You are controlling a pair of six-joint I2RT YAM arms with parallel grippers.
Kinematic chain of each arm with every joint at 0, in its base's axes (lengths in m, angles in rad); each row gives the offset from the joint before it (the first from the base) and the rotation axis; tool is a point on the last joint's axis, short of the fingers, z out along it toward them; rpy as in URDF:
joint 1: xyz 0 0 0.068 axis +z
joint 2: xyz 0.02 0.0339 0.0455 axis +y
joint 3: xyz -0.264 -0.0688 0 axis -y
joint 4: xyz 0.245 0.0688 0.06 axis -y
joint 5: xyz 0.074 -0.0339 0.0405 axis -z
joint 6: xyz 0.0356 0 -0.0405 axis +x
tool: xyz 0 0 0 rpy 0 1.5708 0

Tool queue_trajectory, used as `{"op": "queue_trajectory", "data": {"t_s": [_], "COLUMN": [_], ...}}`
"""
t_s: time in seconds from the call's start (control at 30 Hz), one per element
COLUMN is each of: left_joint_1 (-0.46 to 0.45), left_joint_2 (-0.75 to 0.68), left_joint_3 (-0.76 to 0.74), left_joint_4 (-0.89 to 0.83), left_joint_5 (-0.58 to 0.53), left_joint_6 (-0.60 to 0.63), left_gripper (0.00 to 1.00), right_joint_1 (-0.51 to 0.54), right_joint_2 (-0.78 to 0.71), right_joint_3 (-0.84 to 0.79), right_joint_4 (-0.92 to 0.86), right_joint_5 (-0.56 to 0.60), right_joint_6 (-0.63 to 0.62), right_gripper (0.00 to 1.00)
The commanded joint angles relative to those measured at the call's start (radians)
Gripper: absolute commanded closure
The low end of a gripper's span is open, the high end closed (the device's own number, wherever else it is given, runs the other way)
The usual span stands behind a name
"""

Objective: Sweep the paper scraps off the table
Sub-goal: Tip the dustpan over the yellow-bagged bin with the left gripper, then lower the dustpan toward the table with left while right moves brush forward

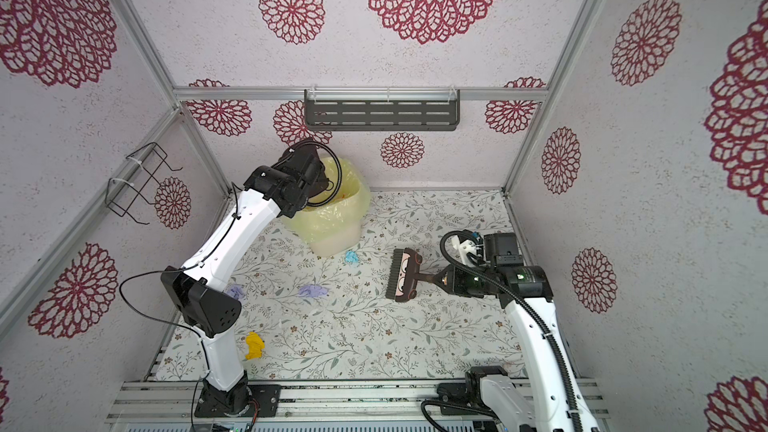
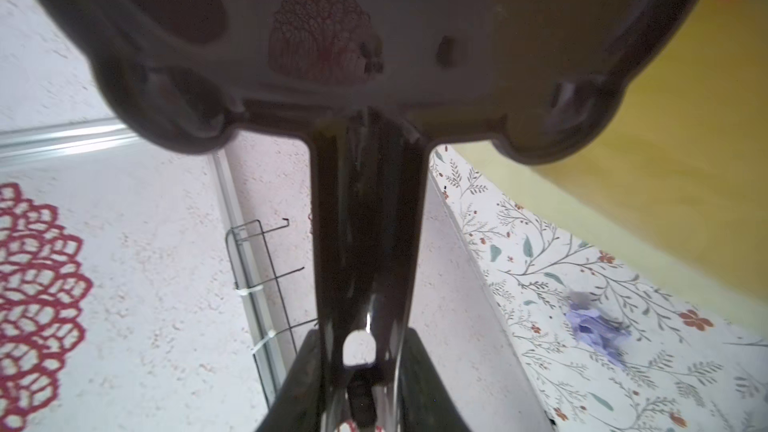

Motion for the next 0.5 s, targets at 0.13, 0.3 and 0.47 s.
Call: {"op": "queue_trajectory", "data": {"t_s": [0.13,0.3,0.47], "left_joint_1": [-0.007,-0.011,-0.025], "left_joint_2": [-0.081,-0.096,-0.125], "left_joint_3": [-0.004,0.03,0.048], "left_joint_4": [0.104,0.043,-0.032], "left_joint_5": [-0.072,-0.028,0.042], "left_joint_6": [0.063,-0.031,-0.165], "left_gripper": [1.0,1.0,1.0], "right_joint_1": [-0.005,-0.002,0.02], "right_joint_2": [-0.038,-0.045,-0.052], "right_joint_3": [0.007,-0.012,-0.042], "right_joint_4": [0.015,0.036,0.084], "right_joint_5": [-0.039,-0.048,-0.059], "right_joint_6": [0.013,0.031,0.074], "right_gripper": [1.0,1.0,1.0]}}
